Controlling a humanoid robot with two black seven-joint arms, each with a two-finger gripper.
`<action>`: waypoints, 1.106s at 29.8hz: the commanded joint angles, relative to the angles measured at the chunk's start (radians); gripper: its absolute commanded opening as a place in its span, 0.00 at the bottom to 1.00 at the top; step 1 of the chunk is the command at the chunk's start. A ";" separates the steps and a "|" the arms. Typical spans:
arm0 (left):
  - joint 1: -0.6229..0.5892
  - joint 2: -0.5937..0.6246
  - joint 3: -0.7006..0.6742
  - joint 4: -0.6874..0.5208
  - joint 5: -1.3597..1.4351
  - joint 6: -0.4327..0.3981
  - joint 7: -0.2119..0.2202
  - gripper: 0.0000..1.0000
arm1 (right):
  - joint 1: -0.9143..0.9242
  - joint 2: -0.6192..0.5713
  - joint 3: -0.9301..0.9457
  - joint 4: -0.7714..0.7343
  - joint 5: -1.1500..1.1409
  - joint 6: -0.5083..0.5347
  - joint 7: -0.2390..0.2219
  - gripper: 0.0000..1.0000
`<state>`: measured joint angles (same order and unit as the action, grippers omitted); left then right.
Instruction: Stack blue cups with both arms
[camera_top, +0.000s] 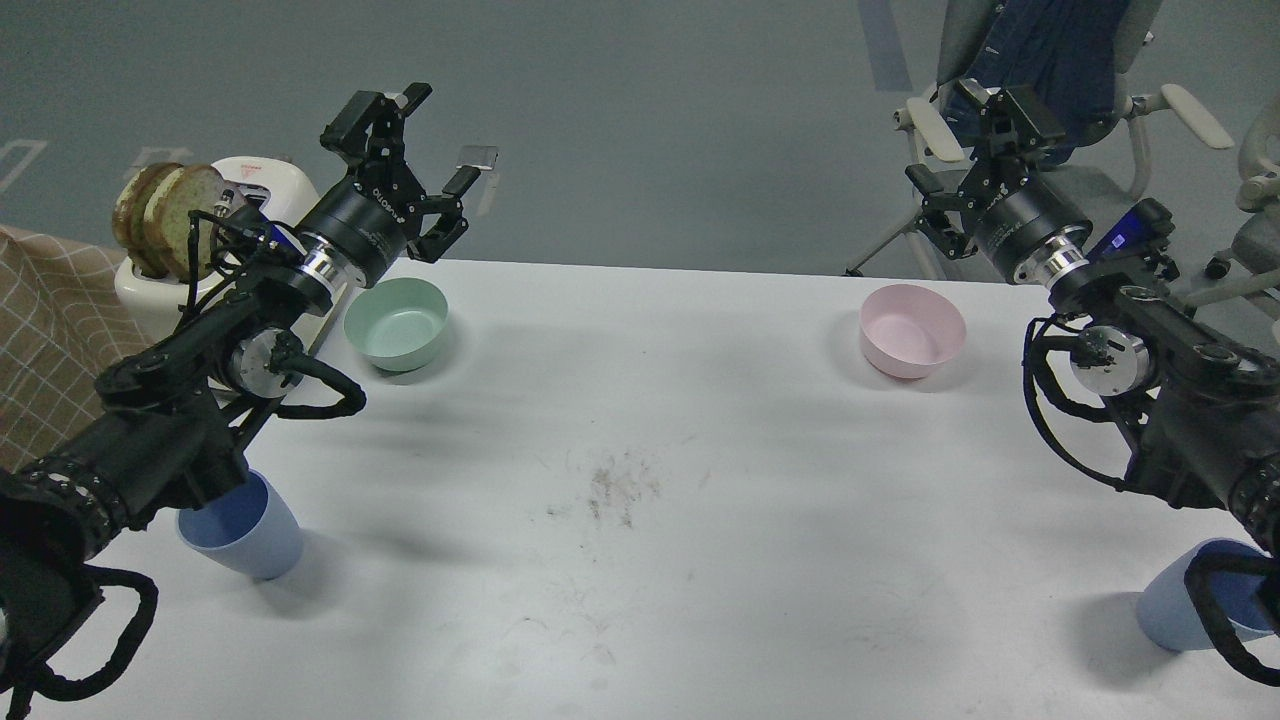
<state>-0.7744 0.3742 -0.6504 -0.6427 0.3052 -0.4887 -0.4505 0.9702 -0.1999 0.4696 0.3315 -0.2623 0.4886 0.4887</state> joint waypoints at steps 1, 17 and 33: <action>0.000 -0.001 0.000 -0.002 0.000 0.000 -0.004 0.98 | -0.001 0.000 0.000 0.000 0.000 0.000 0.000 1.00; -0.002 -0.006 0.001 -0.002 0.000 0.000 -0.004 0.98 | 0.002 0.007 0.000 0.000 0.000 0.000 0.000 1.00; -0.012 -0.020 0.003 -0.003 0.002 0.000 -0.005 0.98 | 0.010 0.005 0.001 0.001 0.000 0.000 0.000 1.00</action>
<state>-0.7846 0.3531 -0.6473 -0.6459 0.3068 -0.4887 -0.4541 0.9783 -0.1933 0.4707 0.3328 -0.2623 0.4886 0.4887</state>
